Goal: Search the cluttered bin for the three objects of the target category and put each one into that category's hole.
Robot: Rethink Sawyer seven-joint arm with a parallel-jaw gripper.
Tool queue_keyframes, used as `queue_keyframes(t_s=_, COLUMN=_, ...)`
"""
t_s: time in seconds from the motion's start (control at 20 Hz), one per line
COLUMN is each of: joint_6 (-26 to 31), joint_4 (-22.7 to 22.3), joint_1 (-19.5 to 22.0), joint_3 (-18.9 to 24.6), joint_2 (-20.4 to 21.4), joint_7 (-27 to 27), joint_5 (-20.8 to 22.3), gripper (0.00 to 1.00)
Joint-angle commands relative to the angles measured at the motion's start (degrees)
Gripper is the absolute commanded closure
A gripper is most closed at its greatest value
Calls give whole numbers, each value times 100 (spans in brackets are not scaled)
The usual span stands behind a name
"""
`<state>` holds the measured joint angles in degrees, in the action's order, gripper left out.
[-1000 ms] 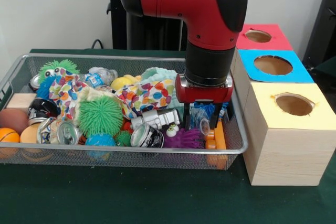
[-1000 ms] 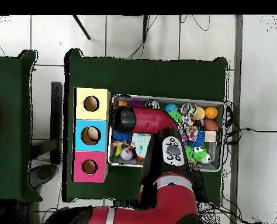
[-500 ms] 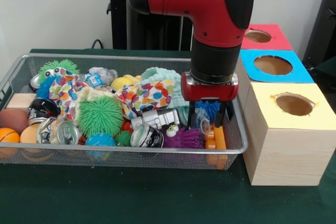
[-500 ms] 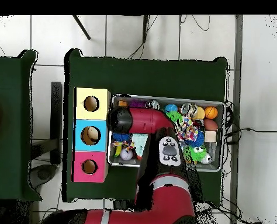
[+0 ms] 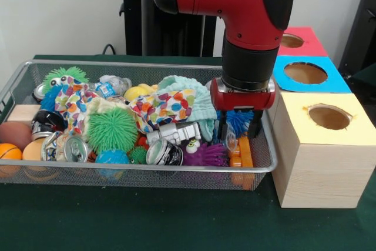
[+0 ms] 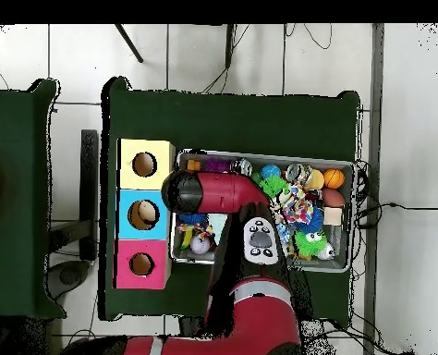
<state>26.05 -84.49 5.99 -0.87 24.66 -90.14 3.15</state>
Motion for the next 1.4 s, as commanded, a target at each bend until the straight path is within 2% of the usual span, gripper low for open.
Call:
queue_keyframes(t_s=0.05, joint_6=-420, joint_4=-518, joint_1=63, joint_3=305, joint_2=-46, joint_7=-724, joint_5=175, gripper=0)
queue_keyframes(t_s=0.8, joint_6=-173, joint_4=-460, joint_1=53, joint_3=299, joint_2=-117, joint_7=-734, joint_5=67, gripper=0)
queue_keyframes(t_s=1.15, joint_6=-347, joint_4=-503, joint_1=157, joint_3=419, joint_2=-141, joint_7=-668, joint_5=86, gripper=0)
queue_keyframes(t_s=1.4, joint_6=-237, joint_4=-529, joint_1=169, joint_3=437, joint_2=-137, joint_7=-659, joint_5=51, gripper=0)
